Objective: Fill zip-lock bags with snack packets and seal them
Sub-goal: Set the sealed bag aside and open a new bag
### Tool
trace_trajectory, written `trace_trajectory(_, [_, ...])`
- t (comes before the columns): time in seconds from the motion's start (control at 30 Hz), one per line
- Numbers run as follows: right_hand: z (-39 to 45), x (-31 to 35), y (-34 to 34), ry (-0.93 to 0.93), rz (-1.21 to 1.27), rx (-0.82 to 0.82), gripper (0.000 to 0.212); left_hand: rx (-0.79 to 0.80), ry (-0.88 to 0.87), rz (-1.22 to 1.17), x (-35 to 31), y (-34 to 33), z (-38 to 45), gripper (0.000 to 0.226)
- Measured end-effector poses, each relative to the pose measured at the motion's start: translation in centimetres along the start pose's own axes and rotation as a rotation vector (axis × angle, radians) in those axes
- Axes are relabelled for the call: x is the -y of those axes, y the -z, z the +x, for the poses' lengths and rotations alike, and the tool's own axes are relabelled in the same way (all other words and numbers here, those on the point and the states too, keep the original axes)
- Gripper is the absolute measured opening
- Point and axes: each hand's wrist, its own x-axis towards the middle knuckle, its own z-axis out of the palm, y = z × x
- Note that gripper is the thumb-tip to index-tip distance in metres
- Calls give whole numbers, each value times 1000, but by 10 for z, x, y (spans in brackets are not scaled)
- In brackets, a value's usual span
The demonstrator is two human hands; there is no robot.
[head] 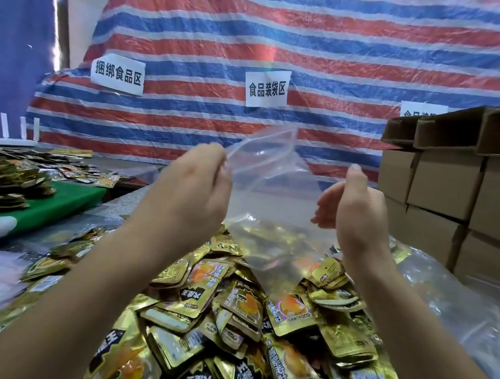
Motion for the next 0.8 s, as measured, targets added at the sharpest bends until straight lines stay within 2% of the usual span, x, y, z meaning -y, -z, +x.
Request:
trace_trajectory(0.07, [6,-10,3,8,-102,-12,51,-128,-25,-60,7,4,4,37])
trace_trajectory(0.17, [11,-31,6,15,-370,58,36,-211,-27,-196,16,6,5,48])
trace_trajectory(0.27, [14,-49,8,42,-714,234,23,-281,-12,-273,24,3,3,57])
trace_trajectory(0.33, [13,-60,5,71,-885,404,17,-308,80,-424,31,0,2,63])
trace_trajectory(0.47, [3,-71,-6,179,-938,787,46,-192,194,-649,37,-5,0,72])
trace_trajectory(0.57, [-8,-74,-22,297,-972,1000,50,-68,156,-686,34,-13,-2,76])
trace_trajectory(0.67, [-15,-84,-26,386,-1064,900,48,7,91,-632,30,-22,-6,67])
trace_trajectory(0.7, [-18,-85,-26,348,-1064,891,51,23,72,-610,28,-23,-7,64])
trace_trajectory(0.8, [-18,-89,-24,314,-952,945,52,53,23,-536,25,-26,-9,64])
